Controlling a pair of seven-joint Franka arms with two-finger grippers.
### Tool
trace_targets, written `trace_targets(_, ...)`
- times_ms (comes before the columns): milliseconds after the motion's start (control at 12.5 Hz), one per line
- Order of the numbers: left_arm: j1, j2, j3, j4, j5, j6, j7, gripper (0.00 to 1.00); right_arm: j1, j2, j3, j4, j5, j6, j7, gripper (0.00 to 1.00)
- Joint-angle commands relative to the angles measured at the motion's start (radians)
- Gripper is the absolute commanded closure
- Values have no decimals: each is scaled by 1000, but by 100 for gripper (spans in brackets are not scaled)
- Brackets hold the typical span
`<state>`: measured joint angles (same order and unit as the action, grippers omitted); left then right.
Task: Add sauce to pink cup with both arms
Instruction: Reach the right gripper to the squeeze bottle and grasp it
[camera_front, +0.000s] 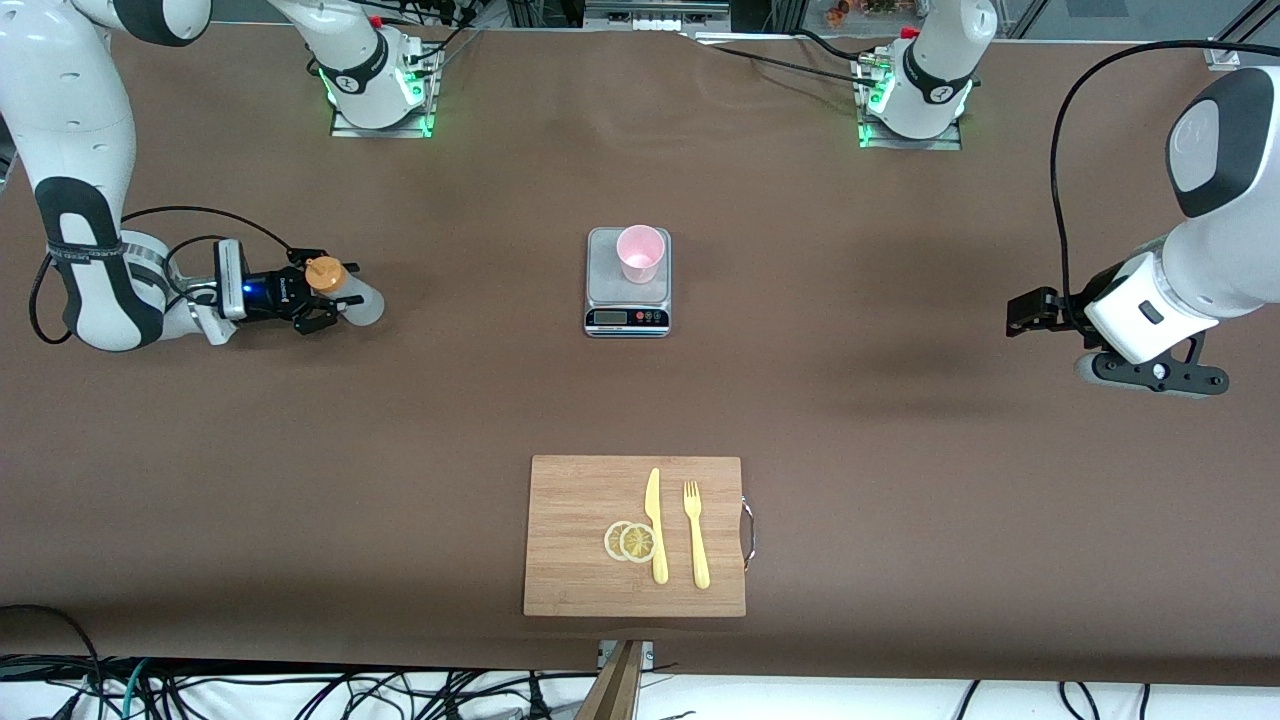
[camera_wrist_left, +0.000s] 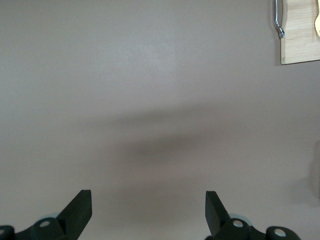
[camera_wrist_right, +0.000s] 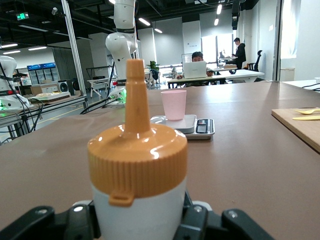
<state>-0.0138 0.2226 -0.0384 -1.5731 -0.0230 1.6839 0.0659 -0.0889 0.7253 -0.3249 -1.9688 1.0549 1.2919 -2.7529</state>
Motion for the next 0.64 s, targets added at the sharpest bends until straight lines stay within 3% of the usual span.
trace_targets(0, -5, 14, 3, 31, 9, -23, 15, 0, 3, -1, -3, 4, 8, -68, -85, 92)
trace_targets(319, -5, 14, 3, 31, 9, -23, 14, 0, 60, -124, -3, 2, 11, -57, 163, 99)
trace_targets(559, -3, 14, 3, 31, 9, -23, 17, 0, 168, -286, -2, 1, 14, 82, 390, 99)
